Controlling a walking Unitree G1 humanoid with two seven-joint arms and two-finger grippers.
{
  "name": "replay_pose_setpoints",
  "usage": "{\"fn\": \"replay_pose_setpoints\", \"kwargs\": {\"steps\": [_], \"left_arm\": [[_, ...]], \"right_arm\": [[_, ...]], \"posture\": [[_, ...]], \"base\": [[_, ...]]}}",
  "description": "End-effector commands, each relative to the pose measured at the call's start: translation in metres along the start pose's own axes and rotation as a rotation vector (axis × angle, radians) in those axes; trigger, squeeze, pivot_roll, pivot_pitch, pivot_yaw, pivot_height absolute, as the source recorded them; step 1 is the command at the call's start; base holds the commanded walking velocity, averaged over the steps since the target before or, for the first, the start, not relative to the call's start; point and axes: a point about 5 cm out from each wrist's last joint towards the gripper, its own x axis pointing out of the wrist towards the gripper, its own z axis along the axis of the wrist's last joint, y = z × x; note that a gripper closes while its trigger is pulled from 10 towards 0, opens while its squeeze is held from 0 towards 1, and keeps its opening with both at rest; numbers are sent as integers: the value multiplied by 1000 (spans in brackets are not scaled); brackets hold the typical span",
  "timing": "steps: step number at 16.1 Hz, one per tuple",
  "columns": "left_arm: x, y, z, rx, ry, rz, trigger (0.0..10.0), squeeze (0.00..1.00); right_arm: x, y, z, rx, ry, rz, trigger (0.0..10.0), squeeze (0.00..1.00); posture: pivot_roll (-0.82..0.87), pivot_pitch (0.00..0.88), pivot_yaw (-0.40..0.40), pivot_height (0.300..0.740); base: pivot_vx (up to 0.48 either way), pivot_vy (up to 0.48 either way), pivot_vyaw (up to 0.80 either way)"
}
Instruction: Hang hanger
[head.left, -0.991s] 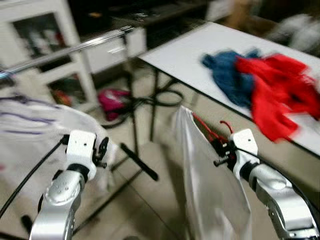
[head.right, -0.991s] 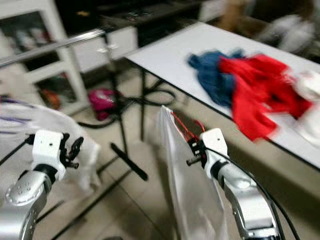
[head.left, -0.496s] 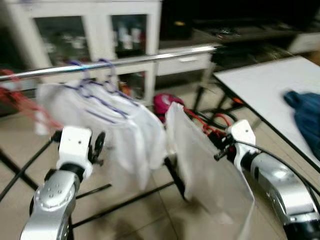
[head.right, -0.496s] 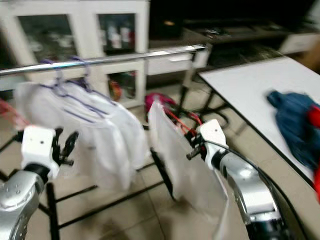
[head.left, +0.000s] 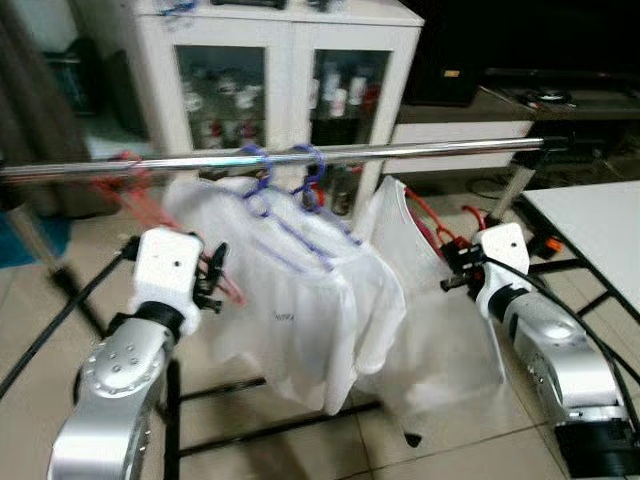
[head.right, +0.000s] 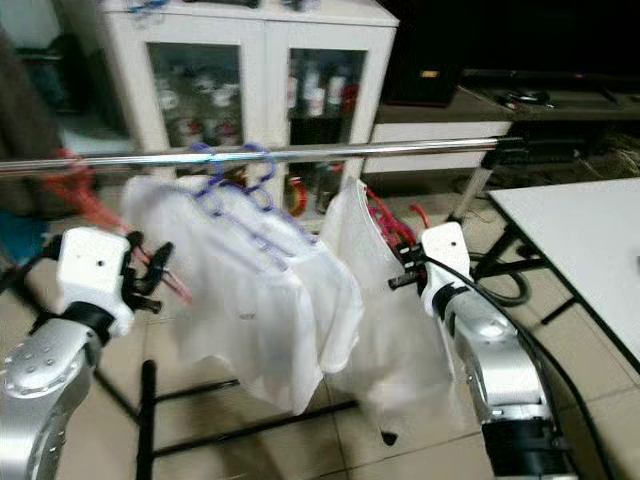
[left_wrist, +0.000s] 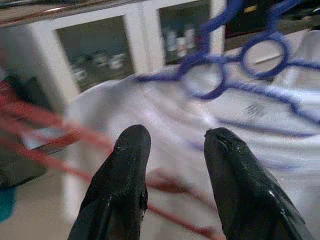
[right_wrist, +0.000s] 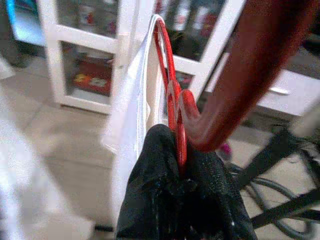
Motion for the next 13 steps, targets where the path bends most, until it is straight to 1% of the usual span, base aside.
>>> {"fn": "replay_pose_setpoints", "kwargs": {"steps": [1,2,3,4,6,8,9,10,11,12,13], "left_arm": [[5,-12,2,10,-3,-88,10000,0],[5,-14,3,20,-5,-110,10000,0],[5,-19,3,52,1,-160,10000,0],[3,-24,4,59,-6,-209,10000,0],[2,-27,6,76,-10,-233,10000,0],[-1,-33,8,107,-4,-297,10000,0],[-1,-33,8,116,0,-303,10000,0],[0,-31,9,126,3,-305,10000,0],[0,-31,9,127,4,-306,10000,0],[0,-30,8,136,12,-312,10000,0],[0,-29,8,140,15,-315,10000,0]], "right_arm": [[1,-19,15,-36,-46,-55,10000,0],[2,-20,18,-40,-54,-56,10000,0],[4,-22,23,-66,-69,-52,10000,0],[7,-24,27,-66,-78,-41,10000,0],[10,-24,31,-82,-94,-23,10000,0],[25,-27,46,-86,-119,-4,10000,0],[31,-27,52,-82,-123,-2,10000,0],[40,-26,61,-59,-126,7,10000,0],[44,-25,66,-54,-130,16,10000,0],[55,-18,74,-48,-123,56,10000,0],[59,-15,77,-48,-121,75,10000,0]], "posture": [[136,0,-69,740],[137,0,-71,740],[139,0,-75,740],[142,0,-79,740],[144,0,-81,740],[151,0,-87,740],[152,0,-87,740],[153,0,-88,740],[155,0,-89,740],[155,3,-89,740],[155,3,-89,740]], "base": [[0,0,0],[0,0,0],[0,0,0],[0,0,0],[0,0,0],[0,0,0],[0,0,0],[0,0,0],[0,0,0],[0,0,0],[0,0,0]]}}
